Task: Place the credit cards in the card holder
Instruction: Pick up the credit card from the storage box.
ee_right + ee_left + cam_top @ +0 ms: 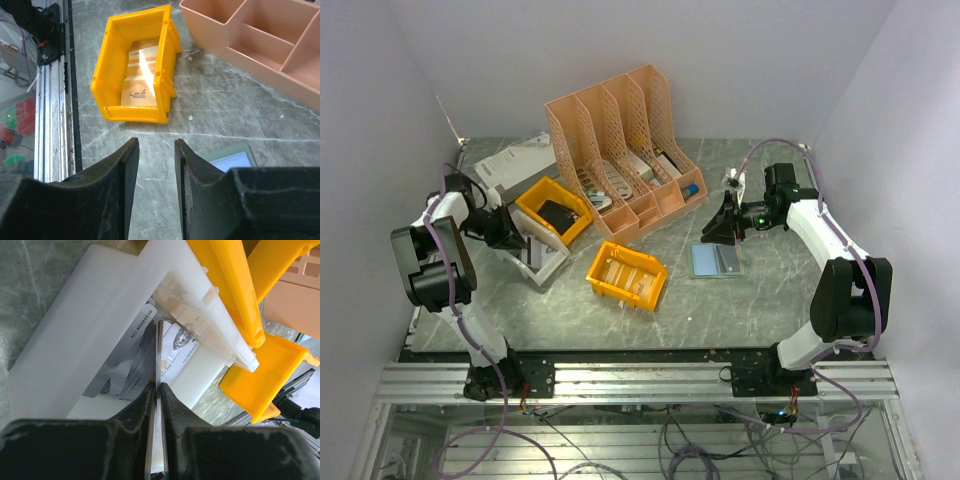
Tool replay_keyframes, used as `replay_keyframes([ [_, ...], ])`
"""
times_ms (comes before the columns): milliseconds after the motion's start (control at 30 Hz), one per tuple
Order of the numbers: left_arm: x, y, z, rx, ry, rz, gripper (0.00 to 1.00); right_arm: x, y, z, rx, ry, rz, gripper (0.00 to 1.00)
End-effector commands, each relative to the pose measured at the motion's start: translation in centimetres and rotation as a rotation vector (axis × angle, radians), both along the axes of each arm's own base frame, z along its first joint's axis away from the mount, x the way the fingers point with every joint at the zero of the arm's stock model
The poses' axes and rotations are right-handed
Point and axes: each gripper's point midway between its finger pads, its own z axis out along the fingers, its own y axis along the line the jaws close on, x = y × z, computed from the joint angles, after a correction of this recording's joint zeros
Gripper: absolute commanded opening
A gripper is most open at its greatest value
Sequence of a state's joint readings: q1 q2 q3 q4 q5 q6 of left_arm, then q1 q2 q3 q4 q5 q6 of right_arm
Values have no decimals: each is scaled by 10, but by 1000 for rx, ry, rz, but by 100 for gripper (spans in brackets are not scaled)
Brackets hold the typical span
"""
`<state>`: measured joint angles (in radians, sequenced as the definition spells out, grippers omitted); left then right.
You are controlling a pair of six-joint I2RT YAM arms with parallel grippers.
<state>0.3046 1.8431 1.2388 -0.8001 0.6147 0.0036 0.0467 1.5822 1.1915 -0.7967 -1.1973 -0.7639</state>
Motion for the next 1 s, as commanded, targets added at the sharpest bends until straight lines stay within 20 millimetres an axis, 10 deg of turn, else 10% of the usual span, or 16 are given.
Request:
replay_keyframes([
  [0, 6, 3, 16, -26, -38, 10, 18, 5, -1, 7, 2, -27, 3, 35],
  [967, 6, 7, 16, -22, -32, 19, 18, 4, -1, 8, 1, -31, 5, 35],
])
